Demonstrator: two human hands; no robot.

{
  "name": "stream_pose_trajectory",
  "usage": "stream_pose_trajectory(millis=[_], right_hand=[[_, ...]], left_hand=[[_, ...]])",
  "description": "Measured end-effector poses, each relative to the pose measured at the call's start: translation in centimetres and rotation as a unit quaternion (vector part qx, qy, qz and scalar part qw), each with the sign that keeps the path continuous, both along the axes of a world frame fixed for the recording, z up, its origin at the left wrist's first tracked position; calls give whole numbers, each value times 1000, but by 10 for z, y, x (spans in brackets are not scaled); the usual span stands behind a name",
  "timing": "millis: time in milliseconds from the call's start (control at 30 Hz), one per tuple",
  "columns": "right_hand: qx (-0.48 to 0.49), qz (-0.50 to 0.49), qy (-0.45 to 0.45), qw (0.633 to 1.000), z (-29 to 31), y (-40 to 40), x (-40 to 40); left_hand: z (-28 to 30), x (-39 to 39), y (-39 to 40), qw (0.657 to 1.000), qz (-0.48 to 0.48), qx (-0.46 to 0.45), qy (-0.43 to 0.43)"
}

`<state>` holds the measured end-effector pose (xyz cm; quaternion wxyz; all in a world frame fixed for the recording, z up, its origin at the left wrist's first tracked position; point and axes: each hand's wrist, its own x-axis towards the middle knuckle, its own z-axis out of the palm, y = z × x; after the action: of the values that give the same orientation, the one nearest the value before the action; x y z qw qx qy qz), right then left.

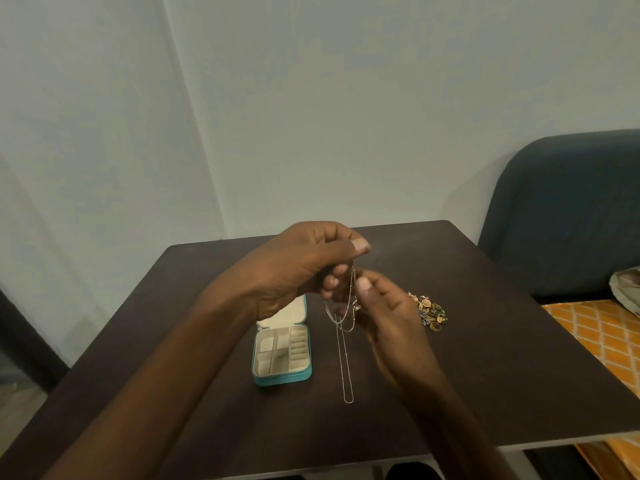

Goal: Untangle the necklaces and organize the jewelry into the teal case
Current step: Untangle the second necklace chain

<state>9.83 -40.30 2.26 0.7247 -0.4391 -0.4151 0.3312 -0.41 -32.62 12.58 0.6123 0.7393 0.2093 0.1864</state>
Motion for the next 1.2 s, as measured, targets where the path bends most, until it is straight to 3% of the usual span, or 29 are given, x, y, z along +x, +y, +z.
stream_pose_trajectory(millis=[267,467,533,667,900,1200], right_hand=[[3,37,-43,998,2,-12,5],[-7,23,-40,999,-1,-14,5],[-8,5,-40,999,-2,-16,5],[-19,-18,-42,999,-6,-17,5],[-40,-21,-45,998,-13,-16,-1],[-15,23,-52,998,11,-13,-2]], left_hand=[[5,-4,3,1000,15,24,13],[2,-7,9,971,91,204,81],[0,-9,12,966,113,221,72],[1,-9,11,974,135,180,36],[4,-5,2,996,75,51,13],[4,0,-4,998,46,40,19]])
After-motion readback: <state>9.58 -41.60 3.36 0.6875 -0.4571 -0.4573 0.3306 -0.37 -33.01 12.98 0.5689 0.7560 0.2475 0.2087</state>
